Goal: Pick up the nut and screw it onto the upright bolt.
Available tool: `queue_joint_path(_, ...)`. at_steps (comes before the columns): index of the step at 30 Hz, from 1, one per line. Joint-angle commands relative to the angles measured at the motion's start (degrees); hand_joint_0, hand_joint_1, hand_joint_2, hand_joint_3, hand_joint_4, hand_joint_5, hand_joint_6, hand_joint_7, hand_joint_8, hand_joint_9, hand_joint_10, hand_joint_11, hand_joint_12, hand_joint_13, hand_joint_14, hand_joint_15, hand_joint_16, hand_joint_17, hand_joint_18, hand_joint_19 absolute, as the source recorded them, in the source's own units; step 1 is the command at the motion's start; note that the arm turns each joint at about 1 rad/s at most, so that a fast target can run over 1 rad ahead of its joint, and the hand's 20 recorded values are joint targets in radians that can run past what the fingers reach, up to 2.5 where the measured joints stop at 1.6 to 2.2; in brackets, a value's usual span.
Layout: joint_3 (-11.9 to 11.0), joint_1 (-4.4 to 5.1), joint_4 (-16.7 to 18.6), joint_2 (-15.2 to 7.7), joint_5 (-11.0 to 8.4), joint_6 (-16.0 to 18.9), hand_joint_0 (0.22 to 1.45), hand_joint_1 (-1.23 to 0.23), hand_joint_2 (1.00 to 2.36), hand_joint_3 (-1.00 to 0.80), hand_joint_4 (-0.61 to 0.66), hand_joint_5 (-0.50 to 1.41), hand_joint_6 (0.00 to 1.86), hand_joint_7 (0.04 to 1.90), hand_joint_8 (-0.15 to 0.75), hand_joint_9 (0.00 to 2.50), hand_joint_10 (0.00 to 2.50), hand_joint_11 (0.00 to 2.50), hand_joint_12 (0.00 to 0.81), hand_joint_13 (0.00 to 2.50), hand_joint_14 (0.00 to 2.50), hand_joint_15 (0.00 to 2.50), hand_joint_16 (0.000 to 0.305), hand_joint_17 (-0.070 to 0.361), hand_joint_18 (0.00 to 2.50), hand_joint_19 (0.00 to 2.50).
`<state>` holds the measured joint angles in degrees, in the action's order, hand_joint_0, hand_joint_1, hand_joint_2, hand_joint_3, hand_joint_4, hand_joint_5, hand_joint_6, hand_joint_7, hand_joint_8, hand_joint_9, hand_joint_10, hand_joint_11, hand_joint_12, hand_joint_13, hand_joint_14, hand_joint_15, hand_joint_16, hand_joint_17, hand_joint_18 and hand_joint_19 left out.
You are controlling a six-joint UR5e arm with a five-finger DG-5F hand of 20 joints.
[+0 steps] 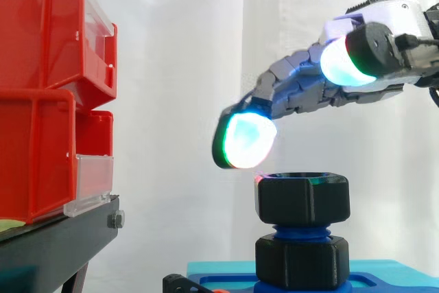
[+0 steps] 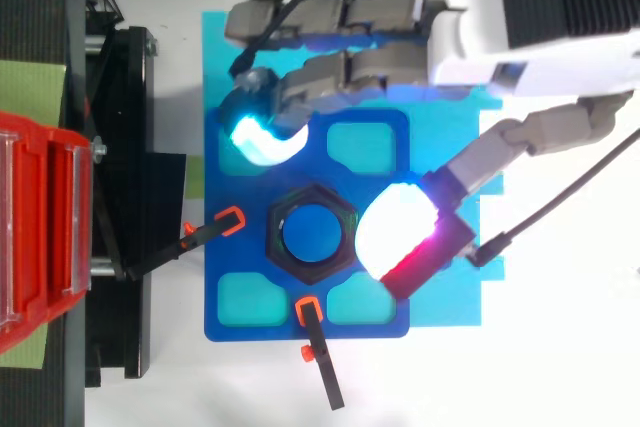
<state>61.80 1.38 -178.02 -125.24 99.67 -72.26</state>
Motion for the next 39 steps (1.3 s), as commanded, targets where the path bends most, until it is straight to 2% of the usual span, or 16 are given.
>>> queue_joint_path(1,0.7,0.73,3.6,0.0,-0.18,1.5,0.44,-0.15,1.00,-0.50,0.03,-0.24,0.50,0.60,0.197,0.16,0.00,0.00,0.339,0.02,0.00,0.00,0.045,0.101,0.00,0.00)
queue_joint_path(9,0.7,2.22,3.3,-0.1,-1.06,1.5,0.44,-0.15,1.00,-0.50,0.04,-0.23,0.50,0.60,0.202,0.19,0.00,0.00,0.340,0.03,0.00,0.00,0.045,0.101,0.00,0.00)
queue_joint_path(16,0.7,2.92,3.6,-0.1,-1.41,1.4,0.44,-0.15,1.00,-0.50,0.04,-0.23,0.50,0.61,0.204,0.20,0.00,0.00,0.340,0.04,0.00,0.00,0.044,0.100,0.00,0.00)
queue_joint_path(21,0.8,3.10,3.8,-0.8,-1.67,1.5,0.44,-0.17,1.00,-0.50,0.06,-0.22,0.50,0.61,0.215,0.24,0.00,0.00,0.345,0.08,0.00,0.00,0.045,0.100,0.00,0.00)
queue_joint_path(22,0.8,3.19,4.3,-1.5,-1.67,1.5,0.45,-0.17,1.00,-0.50,0.07,-0.22,0.50,0.61,0.215,0.25,0.00,0.00,0.345,0.08,0.00,0.00,0.045,0.100,0.00,0.00)
queue_joint_path(36,1.0,3.54,4.9,-1.6,-1.76,1.7,0.46,-0.18,1.00,-0.50,0.11,-0.20,0.50,0.68,0.232,0.32,0.00,0.00,0.341,0.16,0.00,0.00,0.044,0.100,0.00,0.00)
queue_joint_path(39,3.1,3.54,5.4,-1.5,-1.32,2.0,0.46,-0.19,1.00,-0.50,0.12,-0.20,0.50,0.70,0.235,0.33,0.00,0.00,0.342,0.17,0.00,0.00,0.044,0.099,0.00,0.00)
